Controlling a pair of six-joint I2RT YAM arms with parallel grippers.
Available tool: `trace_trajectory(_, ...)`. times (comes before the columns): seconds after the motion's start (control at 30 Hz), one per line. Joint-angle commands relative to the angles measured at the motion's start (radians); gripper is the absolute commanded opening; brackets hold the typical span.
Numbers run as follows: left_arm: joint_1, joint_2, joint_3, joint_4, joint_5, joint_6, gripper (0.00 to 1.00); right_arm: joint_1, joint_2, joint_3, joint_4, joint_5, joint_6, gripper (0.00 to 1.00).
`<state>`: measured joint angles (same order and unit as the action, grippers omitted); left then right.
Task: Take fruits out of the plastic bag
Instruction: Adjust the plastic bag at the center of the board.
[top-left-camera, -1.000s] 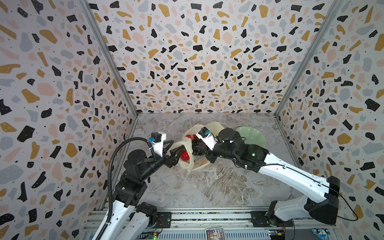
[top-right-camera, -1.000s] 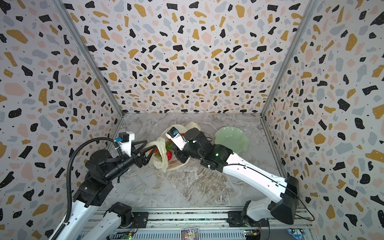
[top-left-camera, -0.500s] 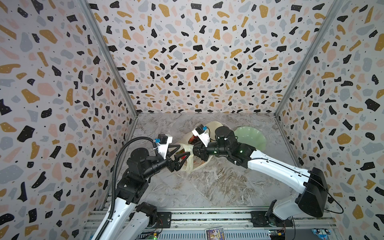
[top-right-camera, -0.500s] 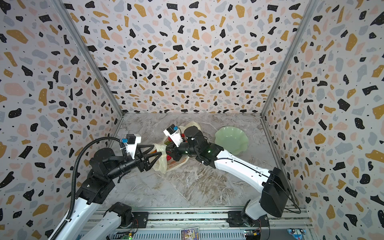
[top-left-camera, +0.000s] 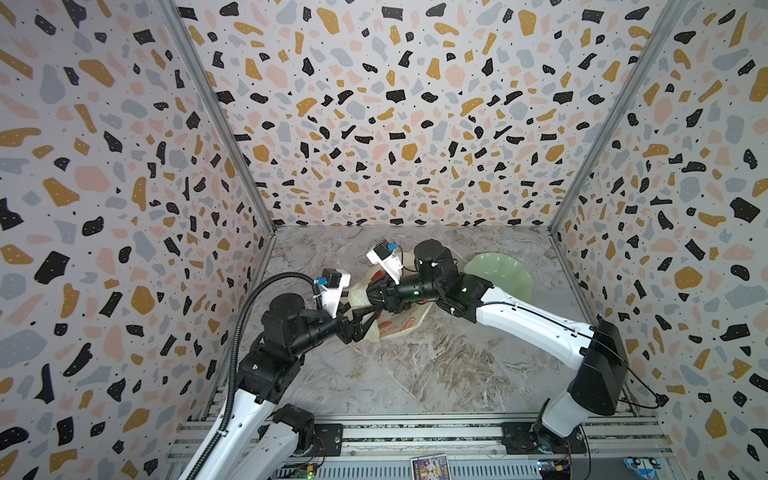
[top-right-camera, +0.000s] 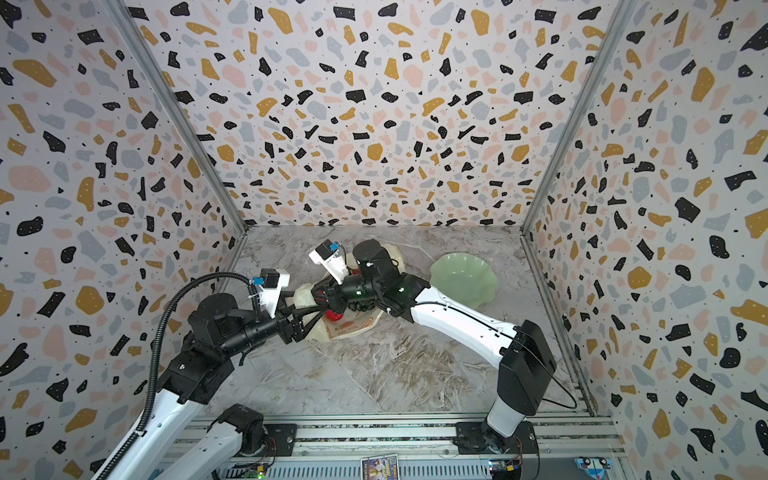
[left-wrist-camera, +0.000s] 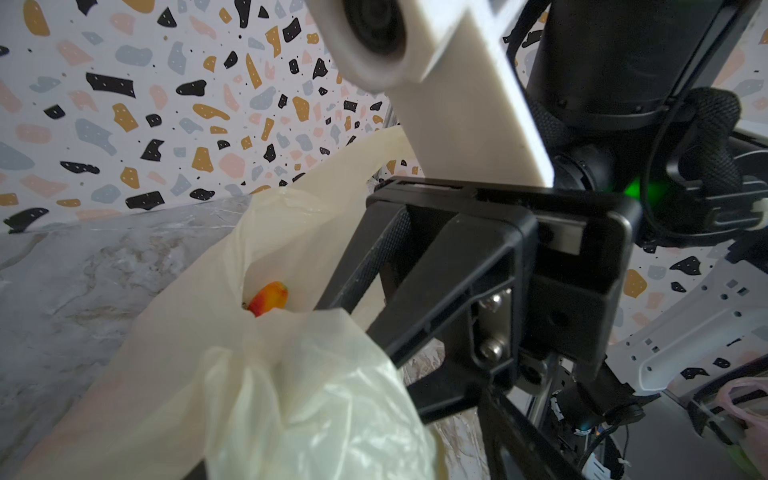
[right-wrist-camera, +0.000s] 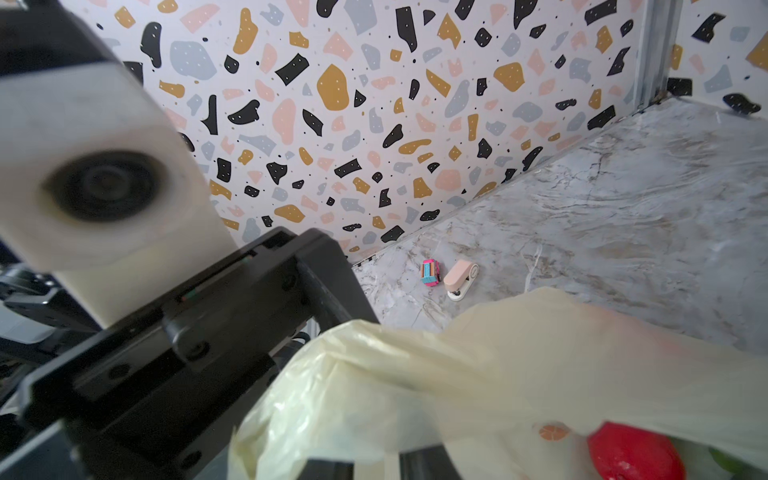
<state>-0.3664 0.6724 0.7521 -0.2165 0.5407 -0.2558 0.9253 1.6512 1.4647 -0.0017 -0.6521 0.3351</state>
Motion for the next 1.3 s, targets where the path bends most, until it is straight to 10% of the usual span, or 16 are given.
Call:
trace_trajectory(0.0,-0.014,0.020,-0.011,0.072,0.006,-0.012,0.57,0.014,-0.005,0.055,-0.025,-0.020,-0.007,0.21)
trace_trajectory(0.23,-0.013,0.009,-0.025,0.009,-0.044,0.012,0.04,-0.041,-0.048,0.034,-0.149,0.157,-0.091,0.26)
trace_trajectory(0.87,-0.013,-0.244,-0.197,0.033,-0.110,0.026,0.00,0.035,-0.259,-0.615,0.126,0.495,-0.434,0.40)
trace_trajectory(1.27,-0.013,-0.273,-0.293,0.088,-0.065,0.095,0.00,0.052,-0.304,-0.713,0.131,0.580,-0.327,0.38)
